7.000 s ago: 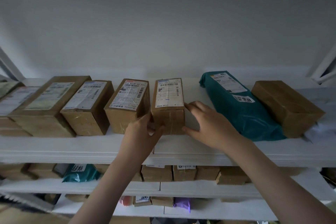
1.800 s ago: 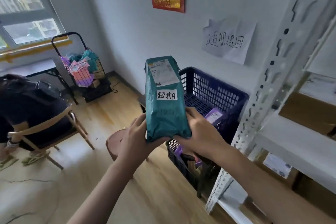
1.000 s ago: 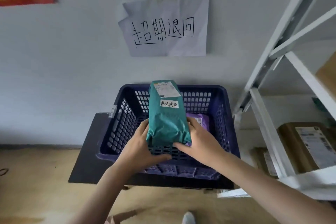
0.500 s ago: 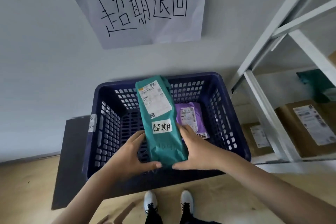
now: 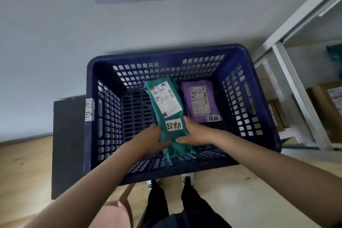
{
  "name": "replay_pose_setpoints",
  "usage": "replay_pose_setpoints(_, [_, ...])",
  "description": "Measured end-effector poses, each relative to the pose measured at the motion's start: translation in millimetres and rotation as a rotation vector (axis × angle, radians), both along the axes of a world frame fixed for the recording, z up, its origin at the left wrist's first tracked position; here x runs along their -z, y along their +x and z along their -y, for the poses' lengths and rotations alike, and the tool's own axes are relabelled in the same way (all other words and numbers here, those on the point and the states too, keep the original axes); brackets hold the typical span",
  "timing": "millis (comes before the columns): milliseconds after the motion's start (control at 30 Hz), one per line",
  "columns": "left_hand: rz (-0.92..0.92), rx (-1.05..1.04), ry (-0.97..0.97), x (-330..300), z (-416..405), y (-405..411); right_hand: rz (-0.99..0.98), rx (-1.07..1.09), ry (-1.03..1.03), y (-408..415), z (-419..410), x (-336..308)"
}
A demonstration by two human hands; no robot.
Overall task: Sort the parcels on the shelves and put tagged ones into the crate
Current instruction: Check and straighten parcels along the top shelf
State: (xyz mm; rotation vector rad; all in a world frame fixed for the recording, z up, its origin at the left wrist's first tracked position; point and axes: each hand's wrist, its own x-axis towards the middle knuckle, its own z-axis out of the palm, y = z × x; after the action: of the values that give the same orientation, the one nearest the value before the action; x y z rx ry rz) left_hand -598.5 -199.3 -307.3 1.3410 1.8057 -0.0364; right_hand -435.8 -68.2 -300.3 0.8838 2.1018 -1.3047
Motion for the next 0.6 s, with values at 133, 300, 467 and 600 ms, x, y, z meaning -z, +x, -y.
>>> replay_pose_setpoints(133, [-0.083,0.081,-0.151,21,-20,-11,0.073,-0.095,0.075,-11,-6,12])
replay_pose_setpoints(300, [-0.173,0.068,-0.156,23,-30,-15,0.2,-0.232,0.272,-14,-12,11])
replay_pose_setpoints(467, [-0.385,0.121,-0.057,-11,-20,-15,0.134,-0.252,0.58,1,-11,-27])
replay_pose_setpoints(600, [-0.417,0.016,0.19,-47,-18,-10,-0.035,-0.081,0.745,33,-1,-64])
